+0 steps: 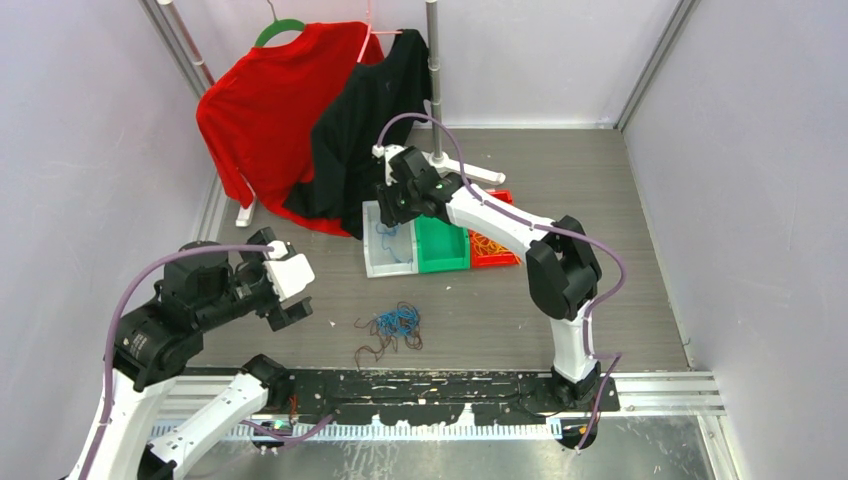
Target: Untangle the cables
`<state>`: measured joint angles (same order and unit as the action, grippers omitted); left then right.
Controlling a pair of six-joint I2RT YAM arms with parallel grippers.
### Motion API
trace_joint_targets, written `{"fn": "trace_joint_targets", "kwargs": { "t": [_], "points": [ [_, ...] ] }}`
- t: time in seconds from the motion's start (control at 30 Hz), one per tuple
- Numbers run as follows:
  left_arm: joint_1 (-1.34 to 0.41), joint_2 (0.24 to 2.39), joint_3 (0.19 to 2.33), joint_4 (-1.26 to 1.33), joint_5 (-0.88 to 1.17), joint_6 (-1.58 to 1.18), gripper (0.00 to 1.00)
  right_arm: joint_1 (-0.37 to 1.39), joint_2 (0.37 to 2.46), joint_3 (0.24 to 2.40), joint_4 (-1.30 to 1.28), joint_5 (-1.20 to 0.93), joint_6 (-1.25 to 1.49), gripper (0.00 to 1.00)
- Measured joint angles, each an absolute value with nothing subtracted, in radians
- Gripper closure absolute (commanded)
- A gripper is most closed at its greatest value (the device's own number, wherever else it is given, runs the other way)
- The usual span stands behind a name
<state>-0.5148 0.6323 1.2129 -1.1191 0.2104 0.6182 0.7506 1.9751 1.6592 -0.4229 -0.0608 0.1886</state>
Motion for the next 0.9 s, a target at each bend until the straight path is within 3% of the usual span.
{"fn": "trace_joint_targets", "kwargs": {
  "t": [0.33,0.5,0.57,0.77,0.9],
  "points": [
    [-0.515,0.632,1.217,-1.120,0.211,0.606,0.01,0.751,2.117,1.673,-0.406,-0.061,0.231,0.90],
    [-0.515,0.631,1.222,-1.120,0.211,0.606,0.01,0.759,2.188,1.686,-0.384,-0.034,0.250,0.95],
    [-0.515,0.631,1.223,-1.120,0.210,0.606,0.01,0.766,2.194,1.700,-0.374,-0.023,0.249,0.92],
    [-0.515,0.629,1.223,-1.120,0.211,0.606,0.01,0.784,2.206,1.708,-0.381,-0.009,0.241,0.60],
    [-0.515,0.628,1.223,-1.120,0.212,0.606,0.00,0.793,2.200,1.724,-0.401,0.016,0.223,0.52]
  ]
}}
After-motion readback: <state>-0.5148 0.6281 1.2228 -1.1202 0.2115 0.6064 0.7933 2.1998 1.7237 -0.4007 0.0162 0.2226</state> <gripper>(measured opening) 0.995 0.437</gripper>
